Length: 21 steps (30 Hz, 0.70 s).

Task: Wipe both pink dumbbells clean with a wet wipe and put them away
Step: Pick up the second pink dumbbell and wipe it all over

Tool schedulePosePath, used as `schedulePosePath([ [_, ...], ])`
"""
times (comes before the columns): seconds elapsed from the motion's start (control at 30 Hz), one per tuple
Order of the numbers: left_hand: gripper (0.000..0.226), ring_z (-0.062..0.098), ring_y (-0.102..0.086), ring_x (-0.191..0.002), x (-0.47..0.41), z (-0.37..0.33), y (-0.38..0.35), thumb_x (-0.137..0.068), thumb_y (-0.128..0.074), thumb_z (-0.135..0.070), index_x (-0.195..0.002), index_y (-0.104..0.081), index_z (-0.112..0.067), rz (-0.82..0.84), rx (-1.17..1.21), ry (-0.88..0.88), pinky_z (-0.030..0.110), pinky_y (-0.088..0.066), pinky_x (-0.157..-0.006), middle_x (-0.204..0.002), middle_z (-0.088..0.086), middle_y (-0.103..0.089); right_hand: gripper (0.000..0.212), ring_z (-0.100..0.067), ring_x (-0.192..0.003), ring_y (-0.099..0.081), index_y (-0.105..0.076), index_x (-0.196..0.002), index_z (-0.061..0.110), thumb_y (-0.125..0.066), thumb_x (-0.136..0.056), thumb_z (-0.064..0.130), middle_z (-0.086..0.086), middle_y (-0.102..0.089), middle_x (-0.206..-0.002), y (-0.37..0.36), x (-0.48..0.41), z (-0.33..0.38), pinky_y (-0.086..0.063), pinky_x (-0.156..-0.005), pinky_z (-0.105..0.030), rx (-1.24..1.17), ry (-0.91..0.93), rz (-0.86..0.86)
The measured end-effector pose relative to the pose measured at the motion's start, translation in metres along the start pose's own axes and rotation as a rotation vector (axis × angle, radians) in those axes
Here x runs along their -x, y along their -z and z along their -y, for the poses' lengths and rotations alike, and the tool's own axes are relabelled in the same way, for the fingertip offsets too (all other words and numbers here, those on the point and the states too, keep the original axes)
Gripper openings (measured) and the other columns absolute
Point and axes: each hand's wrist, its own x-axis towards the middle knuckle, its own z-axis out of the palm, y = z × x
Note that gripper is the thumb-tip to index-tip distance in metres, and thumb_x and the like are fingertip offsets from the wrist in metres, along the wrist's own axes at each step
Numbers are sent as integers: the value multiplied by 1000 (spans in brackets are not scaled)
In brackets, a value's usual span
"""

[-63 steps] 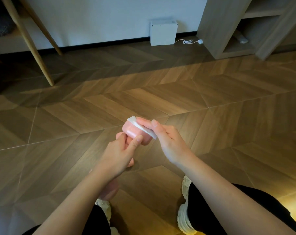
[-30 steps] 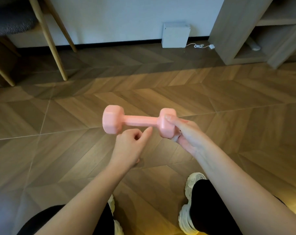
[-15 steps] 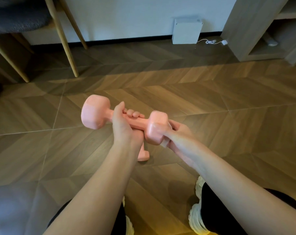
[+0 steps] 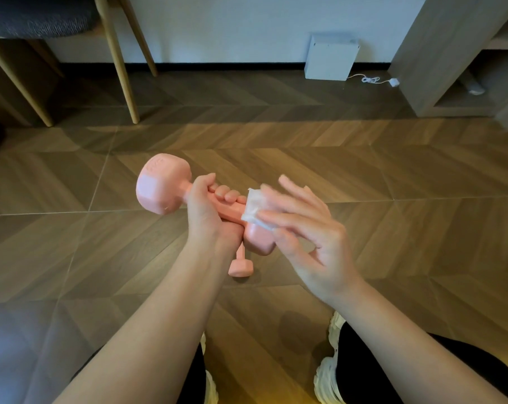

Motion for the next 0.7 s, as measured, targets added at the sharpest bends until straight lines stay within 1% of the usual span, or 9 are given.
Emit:
schedulePosePath([
  [0.1, 36, 10, -27, -40, 1, 1, 0, -92, -49, -13, -63, -28, -19, 12, -6, -3, 20, -30, -48, -49, -6, -26, 47, -4, -140, -38, -55, -136, 26, -58, -91, 42, 10, -45, -149, 5, -7, 5, -36, -112, -25, -349, -386, -66],
  [0.13, 36, 10, -28, -40, 1, 1, 0, -92, -49, -13, -63, -28, -19, 23, -7, -3, 20, -31, -48, -49, -6, -26, 64, -2, -136, -43, -44, -144, 32, -61, -85, 52, 14, -45, -148, 7, -11, 4, -41, -109, -26, -437, -572, -71],
  [0.17, 37, 10, -28, -40, 2, 1, -1, -92, -50, -13, -63, -29, -19, 36, -8, -2, 20, -31, -49, -49, -6, -26, 80, -5, -128, -52, -36, -149, 36, -64, -78, 59, 12, -50, -144, 9, -14, 1, -47, -105, -34, -555, -768, -35],
  [0.23, 37, 10, -28, -40, 2, 3, -1, -92, -50, -14, -62, -29, -19, 61, -25, 1, 19, -33, -47, -49, -6, -26, 92, -23, -106, -64, -36, -149, 32, -72, -69, 59, -9, -60, -134, 12, -15, -5, -56, -87, -48, -817, -1008, 144],
  [0.27, 37, 10, -28, -40, 3, 4, -2, -92, -50, -14, -62, -29, -19, 73, -41, 6, 17, -34, -46, -49, -6, -26, 83, -30, -98, -62, -45, -143, 29, -74, -70, 54, -18, -60, -132, 12, -15, -4, -57, -82, -49, -874, -1027, 234],
  [0.33, 36, 10, -27, -41, 4, 7, -2, -92, -50, -14, -63, -29, -20, 90, -71, 18, 16, -34, -43, -50, -7, -25, 59, -32, -93, -60, -60, -129, 26, -76, -75, 43, -21, -63, -126, 11, -14, -1, -59, -76, -47, -893, -1021, 291],
  [0.5, 37, 9, -26, -41, 4, 13, -3, -93, -49, -17, -63, -29, -21, 89, -96, 21, 20, -29, -47, -49, -7, -25, 32, -20, -94, -68, -70, -112, 29, -69, -81, 23, -8, -71, -110, 13, -14, 0, -60, -75, -40, -882, -920, 304],
  [0.6, 37, 9, -26, -39, 2, 14, -3, -93, -47, -15, -62, -28, -20, 78, -77, 0, 18, -30, -44, -48, -7, -24, 24, -21, -95, -68, -71, -108, 36, -69, -84, 29, -4, -71, -111, 9, -14, 1, -59, -77, -44, -795, -894, 259],
  [0.7, 38, 10, -27, -38, 3, 17, -3, -92, -48, -13, -61, -28, -20, 75, -81, -2, 15, -31, -41, -47, -6, -25, 22, -24, -85, -66, -66, -116, 30, -57, -97, 36, -10, -68, -117, 6, -15, 1, -57, -78, -56, -725, -900, 181],
])
